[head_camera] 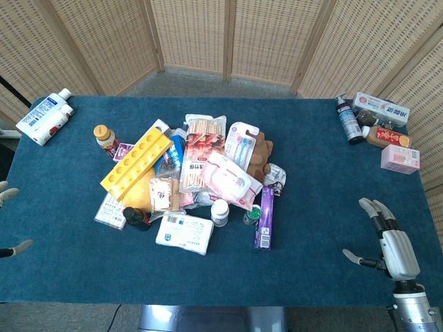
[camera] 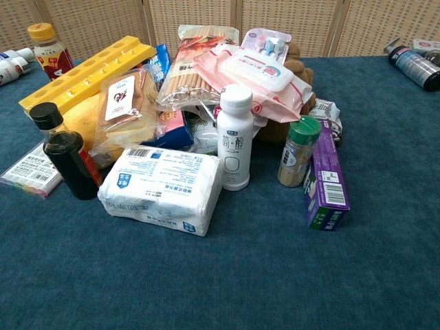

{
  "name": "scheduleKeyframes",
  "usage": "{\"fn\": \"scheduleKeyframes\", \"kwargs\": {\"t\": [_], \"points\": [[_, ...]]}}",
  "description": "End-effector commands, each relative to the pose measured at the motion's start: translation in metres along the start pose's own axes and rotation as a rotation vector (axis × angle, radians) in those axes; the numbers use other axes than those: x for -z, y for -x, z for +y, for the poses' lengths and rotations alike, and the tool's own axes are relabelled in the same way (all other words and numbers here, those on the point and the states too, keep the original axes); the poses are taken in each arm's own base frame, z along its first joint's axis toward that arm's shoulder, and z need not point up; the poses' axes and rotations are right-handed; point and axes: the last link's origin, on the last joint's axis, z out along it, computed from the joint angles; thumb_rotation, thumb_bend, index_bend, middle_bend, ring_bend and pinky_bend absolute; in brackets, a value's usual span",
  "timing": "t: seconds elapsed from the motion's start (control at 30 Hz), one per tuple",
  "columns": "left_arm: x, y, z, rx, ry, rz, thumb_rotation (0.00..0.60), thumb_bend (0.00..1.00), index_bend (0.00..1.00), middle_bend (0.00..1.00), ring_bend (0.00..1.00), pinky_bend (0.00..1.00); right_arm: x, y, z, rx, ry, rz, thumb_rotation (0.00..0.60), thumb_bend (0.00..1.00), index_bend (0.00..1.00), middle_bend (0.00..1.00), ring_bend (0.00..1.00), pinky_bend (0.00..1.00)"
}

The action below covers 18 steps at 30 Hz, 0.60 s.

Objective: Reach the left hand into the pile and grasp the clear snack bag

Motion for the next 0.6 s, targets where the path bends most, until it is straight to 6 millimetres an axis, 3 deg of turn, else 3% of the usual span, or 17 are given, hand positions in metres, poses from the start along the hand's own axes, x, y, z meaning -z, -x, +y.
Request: {"fn": "scheduleKeyframes", "kwargs": {"t": [0.03,0.33,0.6], "points": [[-0.001,0.001,0.000,-0.001,-0.001,-0.003,0.600,0.00,0.15,0.00,0.00,0.00,0.000,0.000,0.000,0.001,0.000,0.000,0.600,0.00,0.06,0.00,0.00,0.00],[-0.008,0.007,-0.001,-0.026,0.017,-0.007,0.600,0.00,0.14,0.00,0.00,0.00,-0.002,-0.001,0.000,-0.006,0.001,0.006,0.600,0.00,0.06,0.00,0.00,0.00],[-0.036,0.025,0.010,-0.020,0.103,-0.032,0.600,0.00,0.11,0.00,0.00,0.00,-0.002,-0.005,0.000,-0.010,0.005,0.020,0.600,0.00,0.06,0.00,0.00,0.00]]}}
